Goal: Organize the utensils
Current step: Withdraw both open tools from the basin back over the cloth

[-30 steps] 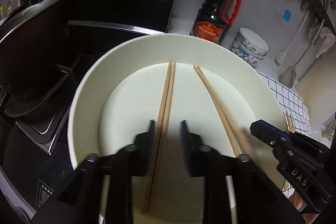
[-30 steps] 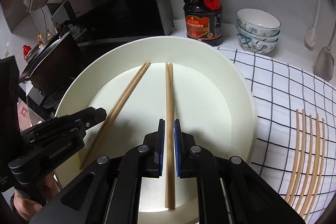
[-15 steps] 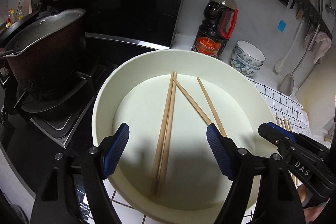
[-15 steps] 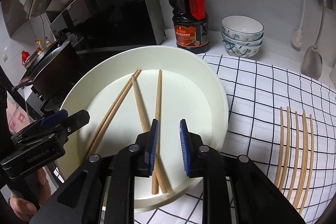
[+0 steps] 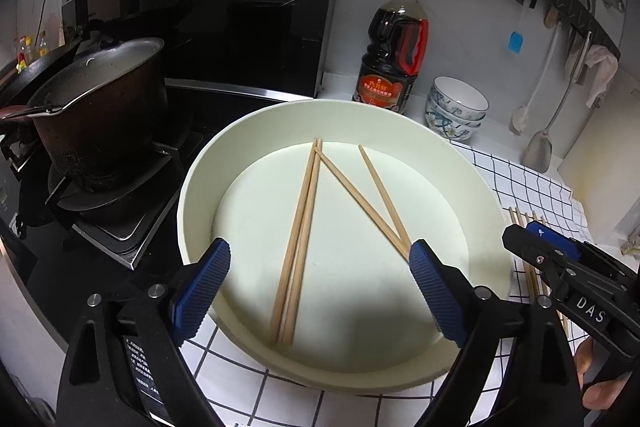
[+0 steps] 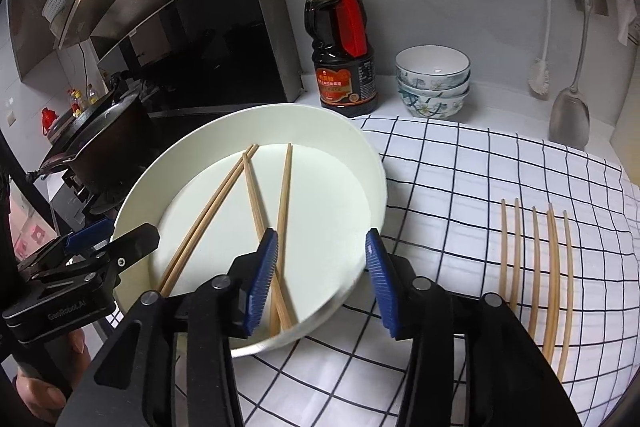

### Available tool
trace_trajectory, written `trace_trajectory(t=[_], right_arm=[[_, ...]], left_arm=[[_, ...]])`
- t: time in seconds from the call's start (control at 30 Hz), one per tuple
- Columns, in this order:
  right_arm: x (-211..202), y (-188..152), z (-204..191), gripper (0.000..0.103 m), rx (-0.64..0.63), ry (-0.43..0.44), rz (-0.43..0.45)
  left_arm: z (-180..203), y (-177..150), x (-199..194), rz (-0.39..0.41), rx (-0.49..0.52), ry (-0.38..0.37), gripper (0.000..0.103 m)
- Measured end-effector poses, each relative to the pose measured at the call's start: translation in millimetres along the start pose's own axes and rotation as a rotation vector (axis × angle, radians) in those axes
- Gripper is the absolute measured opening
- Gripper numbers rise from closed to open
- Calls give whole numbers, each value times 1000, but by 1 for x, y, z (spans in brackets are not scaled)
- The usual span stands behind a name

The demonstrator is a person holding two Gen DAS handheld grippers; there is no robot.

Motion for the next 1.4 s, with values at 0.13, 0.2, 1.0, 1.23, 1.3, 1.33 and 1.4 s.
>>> trace_trajectory(t=[0.13,0.2,1.0,1.23,1.3,1.33,1.4], right_arm=[[-11,-4,10,55,7,-6,15],[-17,-6,14,58,10,-6,23],[-75,-40,145,68,171,-151,75],[-77,-47,176,68,192,-186,45],[-77,-50,184,68,188,-205,34],[-76,-51,187,69,187,-215,29],[-74,-53,196,71,190,-237,15]], left_arm=[[11,-4,-7,7,20,-6,94],[17,-6,-10,11,29,-5,95],[115,-37,-23,-5,136,-101,97],[160,-43,-13,-24,189,-138,97],[172,-45,-9,-32,199,-146,97],[177,-45,-6,-36,205,-149,97],[186,-47,-1,-46,215,-154,97]])
Point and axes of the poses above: each gripper's, at about its wrist camera, not at the fingertips, and x roughly the way its jaws point, z to its right, y to its top, the point moved 1 cm from there along x, roughly the way its jaws point, and after that the axes turned 3 degrees about x, right-handed, at the moved point
